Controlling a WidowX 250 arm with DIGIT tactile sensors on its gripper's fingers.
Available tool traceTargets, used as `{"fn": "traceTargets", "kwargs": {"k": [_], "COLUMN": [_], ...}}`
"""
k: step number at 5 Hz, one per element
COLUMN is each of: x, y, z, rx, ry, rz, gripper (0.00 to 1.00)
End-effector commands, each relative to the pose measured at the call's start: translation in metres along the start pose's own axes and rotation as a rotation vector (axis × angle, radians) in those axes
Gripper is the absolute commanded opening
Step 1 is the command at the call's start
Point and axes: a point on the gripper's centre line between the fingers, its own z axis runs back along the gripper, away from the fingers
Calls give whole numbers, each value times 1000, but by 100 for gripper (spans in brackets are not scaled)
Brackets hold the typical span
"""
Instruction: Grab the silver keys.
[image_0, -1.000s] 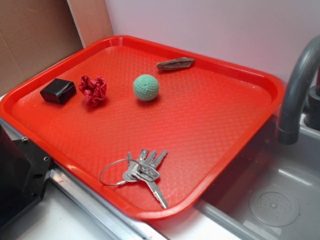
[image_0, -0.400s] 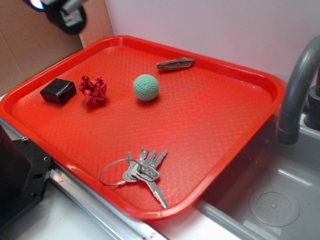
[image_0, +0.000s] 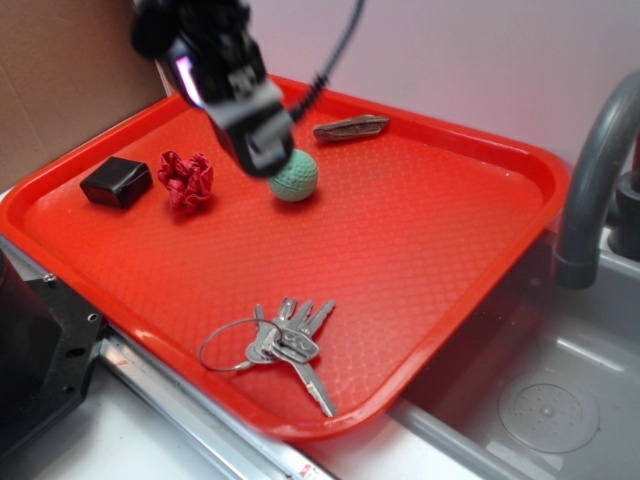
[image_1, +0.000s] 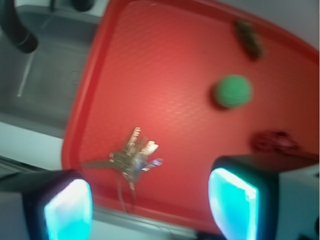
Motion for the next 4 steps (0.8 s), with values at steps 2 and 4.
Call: {"fn": "traceTargets", "kwargs": {"k": [2, 4], "x": [-45, -71], "y": [-52, -28], "z": [-16, -12], "rx": [-104, 63], "ry": [142, 140], "rz": [-82, -117], "gripper": [100, 100]}}
